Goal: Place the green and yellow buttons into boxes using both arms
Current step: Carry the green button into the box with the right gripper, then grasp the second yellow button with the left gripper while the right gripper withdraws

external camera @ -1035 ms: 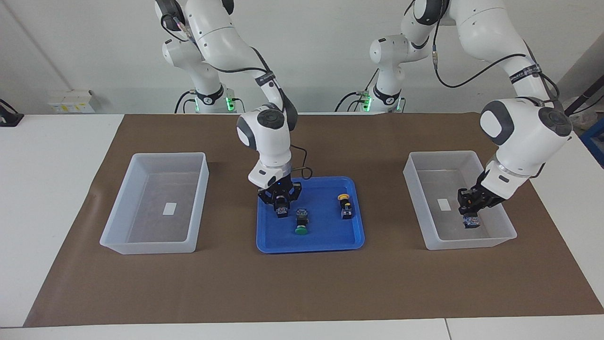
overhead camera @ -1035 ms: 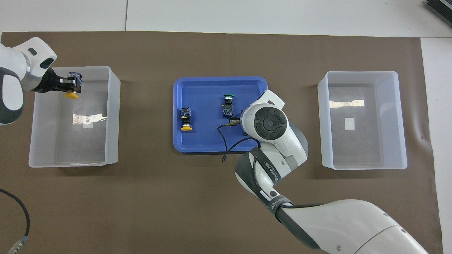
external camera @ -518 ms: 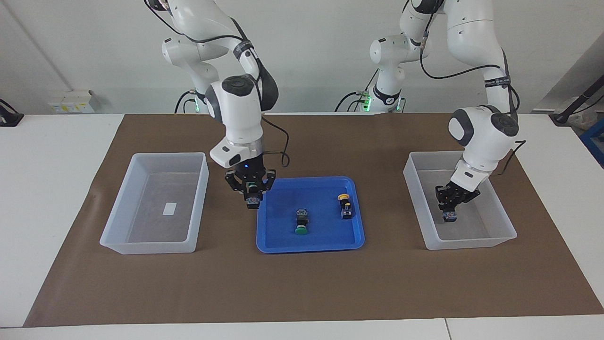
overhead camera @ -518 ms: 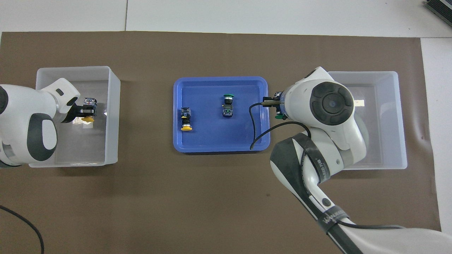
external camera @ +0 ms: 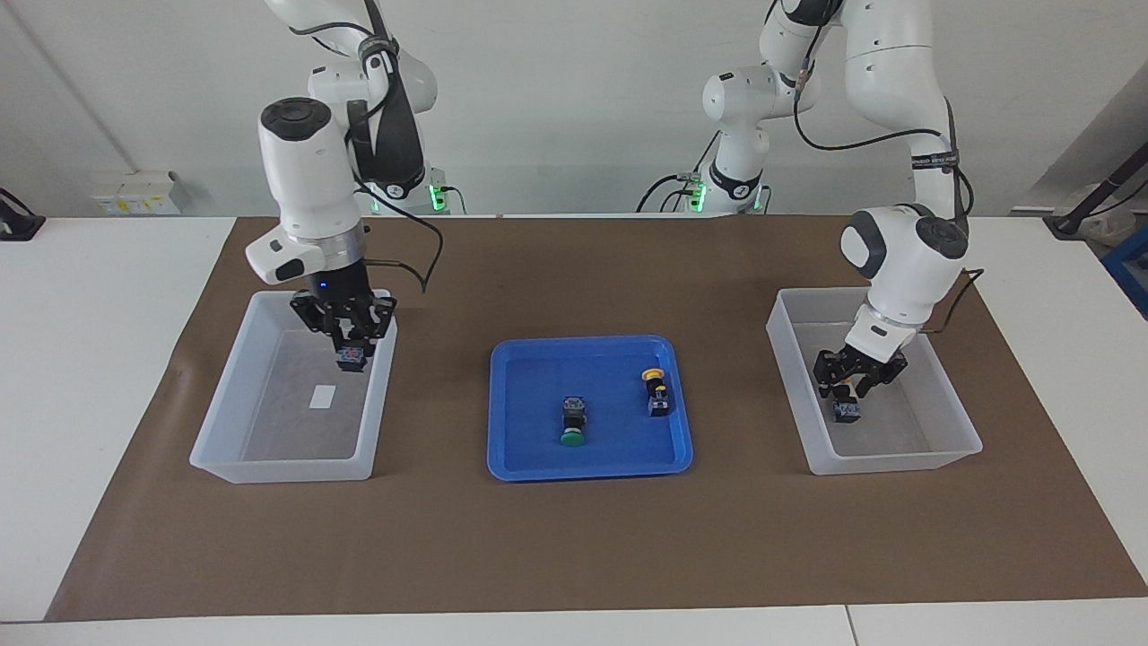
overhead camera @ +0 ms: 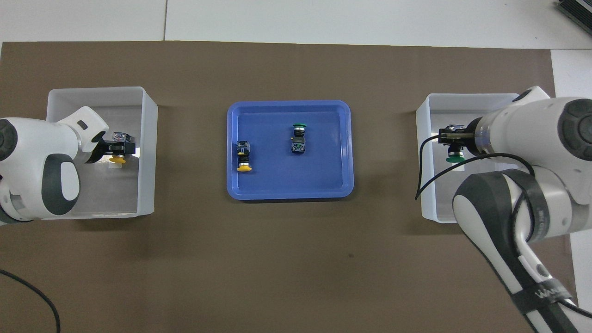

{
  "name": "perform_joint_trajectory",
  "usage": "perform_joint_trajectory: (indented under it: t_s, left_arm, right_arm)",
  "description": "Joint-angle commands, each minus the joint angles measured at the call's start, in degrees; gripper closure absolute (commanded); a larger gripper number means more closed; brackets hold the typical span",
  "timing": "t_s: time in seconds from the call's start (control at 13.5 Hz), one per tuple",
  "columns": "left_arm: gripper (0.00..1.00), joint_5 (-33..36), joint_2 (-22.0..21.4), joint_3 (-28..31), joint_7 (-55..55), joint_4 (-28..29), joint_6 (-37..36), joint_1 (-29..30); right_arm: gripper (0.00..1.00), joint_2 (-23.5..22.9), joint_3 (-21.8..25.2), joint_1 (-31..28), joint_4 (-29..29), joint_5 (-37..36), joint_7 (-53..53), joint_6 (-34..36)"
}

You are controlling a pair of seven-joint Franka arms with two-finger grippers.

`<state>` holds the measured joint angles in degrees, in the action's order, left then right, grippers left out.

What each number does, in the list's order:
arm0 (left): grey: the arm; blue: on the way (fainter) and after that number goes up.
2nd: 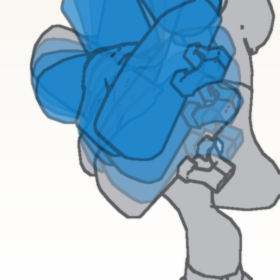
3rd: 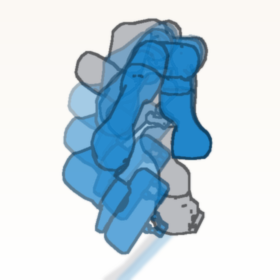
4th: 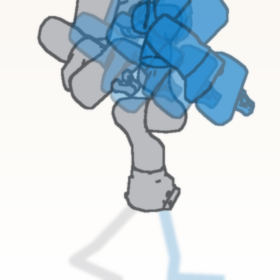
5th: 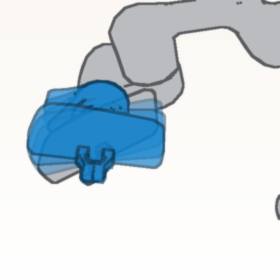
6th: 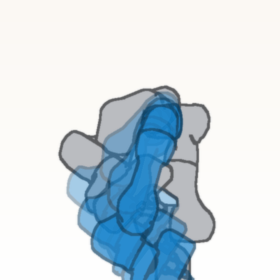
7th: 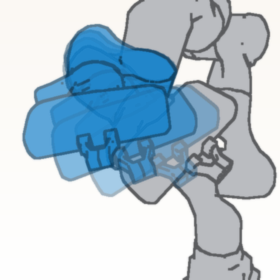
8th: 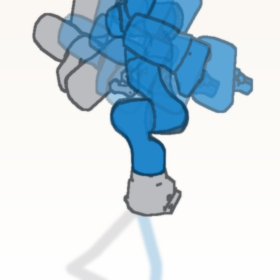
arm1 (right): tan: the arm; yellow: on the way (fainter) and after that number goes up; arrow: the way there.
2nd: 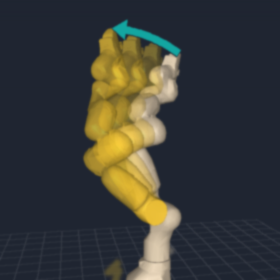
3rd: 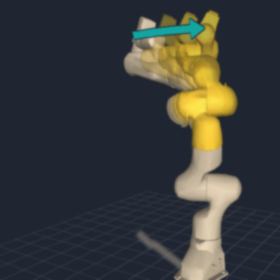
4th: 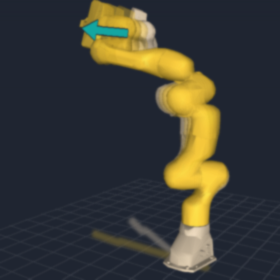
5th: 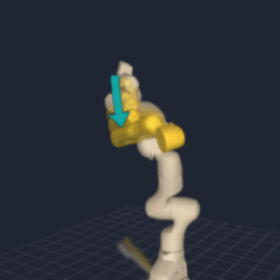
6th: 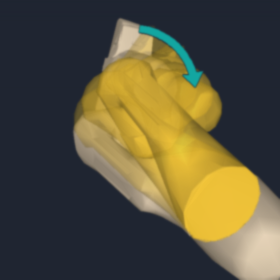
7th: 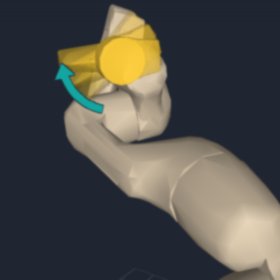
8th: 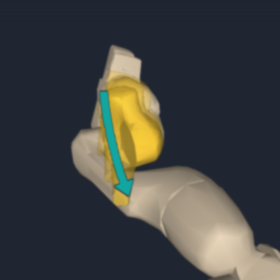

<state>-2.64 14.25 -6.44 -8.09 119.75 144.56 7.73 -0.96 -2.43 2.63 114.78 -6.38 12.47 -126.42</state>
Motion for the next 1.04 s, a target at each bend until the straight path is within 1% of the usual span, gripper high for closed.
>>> perform_joint_trajectory:
  t_s: [0.0,0.07,0.15,0.22,0.3,0.37,0.44,0.67,0.81,0.89,0.96]
  left_arm:
    - [0.0,-0.62,0.07,0.38,-0.35,-9.92,-10.8,-0.79]
    - [0.0,-0.61,0.07,0.38,-0.18,-15.72,-18.44,-1.57]
    - [0.0,-0.61,0.42,0.38,0.78,-21.43,-24.61,-2.45]
    - [0.0,-0.61,0.43,0.03,4.88,-25.58,-29.02,-3.94]
    - [0.0,-0.44,0.43,0.11,11.36,-28.32,-32.02,-7.17]
    - [0.0,-0.09,0.43,0.2,17.43,-29.39,-33.45,-10.51]
    - [0.0,0.09,0.34,0.29,22.19,-29.4,-33.64,-13.77]
    - [0.0,1.83,0.08,0.29,30.13,-28.26,-32.68,-20.81]
    - [0.0,2.2,-0.63,0.29,35.92,-25.46,-30.23,-24.33]
    - [0.0,2.2,-1.41,0.29,38.47,-22.84,-26.99,-26.0]
    - [0.0,2.2,-2.73,0.29,40.15,-18.72,-22.52,-27.32]
  right_arm:
    - [1.0,1.66,-0.73,-3.76,4.83,3.56,-8.58,-1.72]
    - [1.0,1.14,-0.64,-4.21,5.62,3.57,-9.3,-2.85]
    - [1.0,0.26,-0.64,-4.3,6.85,3.57,-9.39,-5.21]
    - [1.0,-0.53,-0.56,-5.0,8.43,3.57,-9.4,-7.41]
    - [1.0,-1.06,-0.64,-6.57,10.27,3.57,-10.0,-10.65]
    - [1.0,-1.93,-0.64,-8.41,11.59,3.57,-13.06,-13.56]
    - [1.0,-2.81,-0.64,-10.0,12.13,3.57,-15.96,-15.33]
    - [1.0,-5.98,-0.64,-10.89,13.01,3.57,-16.87,-19.2]
    - [1.0,-7.83,-0.64,-10.98,13.97,3.57,-16.87,-22.62]
    - [1.0,-8.01,-0.64,-11.33,14.15,3.57,-16.87,-23.42]
    - [0.79,-8.27,-0.64,-11.33,14.07,3.57,-16.87,-23.52]
